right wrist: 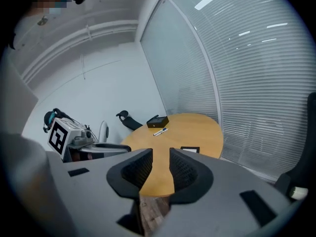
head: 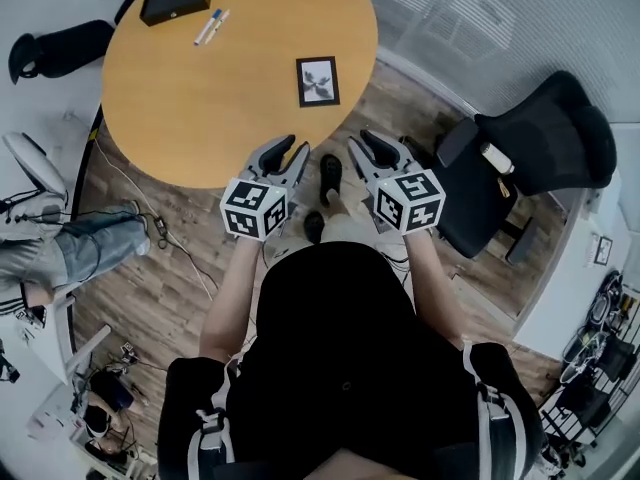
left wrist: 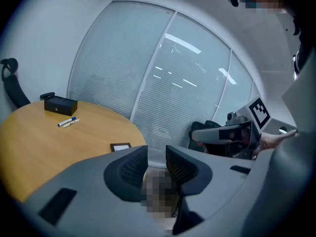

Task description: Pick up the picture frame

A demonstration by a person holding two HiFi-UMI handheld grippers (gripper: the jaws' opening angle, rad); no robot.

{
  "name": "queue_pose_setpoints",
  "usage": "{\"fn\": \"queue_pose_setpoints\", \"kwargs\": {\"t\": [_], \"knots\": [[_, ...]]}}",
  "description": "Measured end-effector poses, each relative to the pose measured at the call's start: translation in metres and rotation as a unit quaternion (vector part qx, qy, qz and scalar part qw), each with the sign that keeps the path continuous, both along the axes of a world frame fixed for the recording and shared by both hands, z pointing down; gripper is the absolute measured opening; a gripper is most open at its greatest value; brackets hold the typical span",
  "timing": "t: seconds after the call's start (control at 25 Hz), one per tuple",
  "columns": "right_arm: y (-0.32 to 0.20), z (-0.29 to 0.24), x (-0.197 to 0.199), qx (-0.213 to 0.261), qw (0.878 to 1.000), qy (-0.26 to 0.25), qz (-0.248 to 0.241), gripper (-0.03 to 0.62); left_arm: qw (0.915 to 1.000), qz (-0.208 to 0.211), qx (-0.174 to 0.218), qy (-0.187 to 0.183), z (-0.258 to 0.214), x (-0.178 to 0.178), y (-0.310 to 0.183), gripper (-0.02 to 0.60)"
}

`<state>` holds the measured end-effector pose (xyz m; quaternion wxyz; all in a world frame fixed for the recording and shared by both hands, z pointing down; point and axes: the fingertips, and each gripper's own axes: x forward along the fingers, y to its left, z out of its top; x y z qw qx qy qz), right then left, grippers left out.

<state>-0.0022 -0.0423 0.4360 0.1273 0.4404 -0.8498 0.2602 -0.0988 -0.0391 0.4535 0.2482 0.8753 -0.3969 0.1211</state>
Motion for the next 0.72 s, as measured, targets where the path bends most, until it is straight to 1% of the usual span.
{"fn": "queue_pose_setpoints", "kwargs": {"t": [0.16, 0.28, 0.36, 0.48, 0.56, 0.72], "knots": [[-0.053, 0.004, 0.009, -0.002, 1.000, 0.004, -0.015, 0.121, 0.9997, -0.023, -0.007, -0.008, 0.006, 0.004, -0.052, 0.115], [-0.090, 0.013, 0.012, -0.006, 1.000, 0.004, -0.026, 0.124, 0.9986, -0.046, -0.024, -0.007, 0.019, 0.007, -0.091, 0.115], [-0.110, 0.023, 0.012, -0.013, 0.999, 0.007, -0.037, 0.129, 0.9977, -0.059, -0.033, -0.012, 0.028, 0.008, -0.110, 0.120], [-0.130, 0.042, 0.012, -0.032, 0.998, 0.012, -0.055, 0.137, 0.9955, -0.078, -0.051, -0.016, 0.046, 0.008, -0.128, 0.137], [-0.142, 0.055, 0.011, -0.045, 0.997, 0.016, -0.062, 0.137, 0.9939, -0.088, -0.065, -0.016, 0.058, 0.005, -0.139, 0.137], [-0.156, 0.080, 0.007, -0.074, 0.995, 0.026, -0.069, 0.138, 0.9910, -0.097, -0.091, -0.017, 0.079, -0.002, -0.153, 0.140]]}}
